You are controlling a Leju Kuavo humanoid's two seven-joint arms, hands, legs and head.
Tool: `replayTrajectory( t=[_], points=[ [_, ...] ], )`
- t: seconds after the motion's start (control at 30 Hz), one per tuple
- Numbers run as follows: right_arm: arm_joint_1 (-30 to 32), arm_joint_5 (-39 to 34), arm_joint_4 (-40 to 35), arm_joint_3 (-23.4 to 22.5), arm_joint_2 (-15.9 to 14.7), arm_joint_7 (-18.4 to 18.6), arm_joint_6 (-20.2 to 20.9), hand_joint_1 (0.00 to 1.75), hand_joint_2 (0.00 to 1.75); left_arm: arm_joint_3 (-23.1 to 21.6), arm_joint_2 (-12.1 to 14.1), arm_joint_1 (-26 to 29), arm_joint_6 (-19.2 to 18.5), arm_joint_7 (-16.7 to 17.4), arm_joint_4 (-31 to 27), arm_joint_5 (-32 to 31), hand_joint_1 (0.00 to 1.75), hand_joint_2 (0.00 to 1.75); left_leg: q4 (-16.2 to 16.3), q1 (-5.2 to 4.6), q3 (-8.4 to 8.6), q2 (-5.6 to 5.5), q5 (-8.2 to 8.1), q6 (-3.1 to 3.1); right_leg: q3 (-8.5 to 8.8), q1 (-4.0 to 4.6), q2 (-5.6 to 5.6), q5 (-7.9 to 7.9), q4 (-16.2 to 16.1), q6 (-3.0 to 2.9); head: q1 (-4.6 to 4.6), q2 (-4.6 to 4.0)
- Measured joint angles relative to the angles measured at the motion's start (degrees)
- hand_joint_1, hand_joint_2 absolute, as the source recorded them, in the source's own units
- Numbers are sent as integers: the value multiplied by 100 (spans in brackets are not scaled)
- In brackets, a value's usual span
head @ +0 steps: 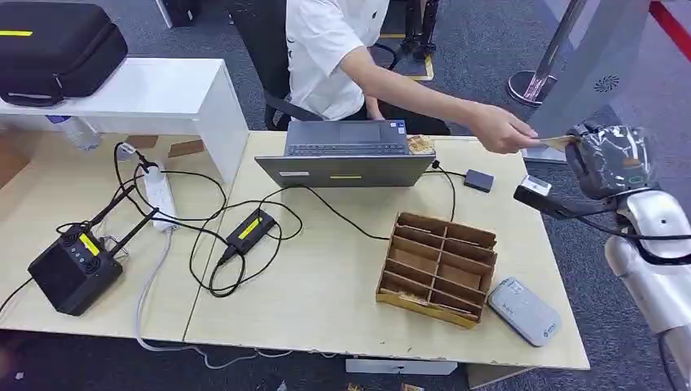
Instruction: Pass the card to the sensor for recognition and then transmit it.
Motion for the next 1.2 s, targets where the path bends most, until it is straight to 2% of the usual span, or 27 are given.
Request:
replayTrajectory(
  t=[0.33,0.43,0.53,0.67,0.9,1.2],
  points=[
    [100,-13,-116,-72,-9,-35,83,175,175,0,17,3,-103,-39,2,44,0,175,0,0,0,-3,0,0,0,0,-1,0,0,0,0,0],
    [324,-89,-273,-183,-9,-7,81,175,175,2,20,3,-103,-48,2,98,0,175,0,0,0,-9,0,0,1,0,-5,-1,-1,0,0,0],
    [820,-368,-597,-385,-15,-11,55,175,175,2,22,13,-103,-90,4,153,0,175,0,1,-2,-19,0,0,2,1,-15,-1,-4,1,0,0],
    [1770,-746,-1347,-894,-48,-109,-18,175,175,33,28,44,-96,-184,9,273,0,175,-1,1,-9,-31,-1,1,3,1,-29,-5,-6,5,0,-2],
    [3430,-811,-2750,-1882,-57,-286,-68,175,175,112,28,69,-94,-223,11,407,0,175,-4,1,-15,-31,-6,2,1,1,-32,-8,-7,5,0,0],
    [4481,-791,-3545,-2636,-39,-369,-127,175,175,164,28,76,-94,-240,13,463,0,175,-3,1,-13,-28,-5,3,2,0,-29,-7,-7,6,2,0]
  ],
)
